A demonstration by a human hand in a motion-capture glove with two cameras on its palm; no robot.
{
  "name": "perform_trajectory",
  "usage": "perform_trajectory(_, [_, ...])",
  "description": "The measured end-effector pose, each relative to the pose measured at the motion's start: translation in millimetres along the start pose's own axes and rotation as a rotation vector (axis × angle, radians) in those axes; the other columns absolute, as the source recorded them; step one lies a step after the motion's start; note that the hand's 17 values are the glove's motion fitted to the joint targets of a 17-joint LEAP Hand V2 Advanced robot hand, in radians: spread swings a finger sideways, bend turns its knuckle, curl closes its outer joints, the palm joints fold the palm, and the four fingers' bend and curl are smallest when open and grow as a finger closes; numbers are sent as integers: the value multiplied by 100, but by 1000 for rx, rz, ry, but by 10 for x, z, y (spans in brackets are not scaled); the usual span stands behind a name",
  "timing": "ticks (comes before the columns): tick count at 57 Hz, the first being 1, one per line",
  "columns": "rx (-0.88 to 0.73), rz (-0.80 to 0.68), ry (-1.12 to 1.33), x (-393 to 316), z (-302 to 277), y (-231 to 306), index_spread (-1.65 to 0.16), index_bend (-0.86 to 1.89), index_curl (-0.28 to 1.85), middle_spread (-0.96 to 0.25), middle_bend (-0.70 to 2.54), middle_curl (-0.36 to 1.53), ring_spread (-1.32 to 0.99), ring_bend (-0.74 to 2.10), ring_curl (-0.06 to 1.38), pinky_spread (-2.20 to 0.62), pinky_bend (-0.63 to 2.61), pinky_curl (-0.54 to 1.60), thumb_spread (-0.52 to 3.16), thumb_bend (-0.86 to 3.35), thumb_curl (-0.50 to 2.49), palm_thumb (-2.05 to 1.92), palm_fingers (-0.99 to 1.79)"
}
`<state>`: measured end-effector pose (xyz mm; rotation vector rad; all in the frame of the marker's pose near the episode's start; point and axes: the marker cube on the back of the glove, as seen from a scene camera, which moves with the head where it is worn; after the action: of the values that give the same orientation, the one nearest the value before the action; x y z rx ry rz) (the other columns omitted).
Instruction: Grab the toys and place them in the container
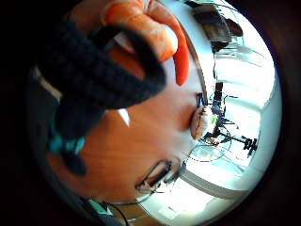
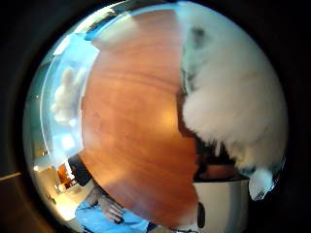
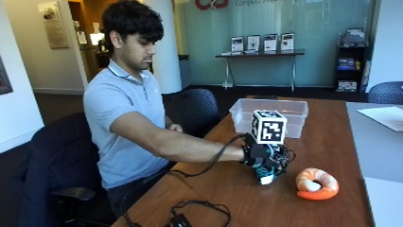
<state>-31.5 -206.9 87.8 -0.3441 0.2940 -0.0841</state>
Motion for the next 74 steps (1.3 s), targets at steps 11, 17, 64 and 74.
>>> perform_trajectory(11, [1, -59, -214, 25, -226, 68, -32, 8, 9, -16, 69, 58, -30, 122, 58, -30, 136, 37, 163, 31, 30, 38, 81])
perform_trajectory(17, [37, -71, -322, -99, -547, 86, -30, 11, 8, -16, 72, 61, -29, 128, 61, -32, 139, 41, 163, 40, 33, 47, 83])
perform_trajectory(64, [225, -336, -274, -2671, -2893, -794, -28, 12, 4, -15, 71, 70, -28, 135, 56, -34, 137, 46, 161, 72, 31, 49, 86])
perform_trajectory(74, [28, -262, -253, -2649, -2673, -866, -28, 9, 5, -14, 57, 69, -26, 121, 54, -32, 138, 48, 154, 59, 23, 23, 26])
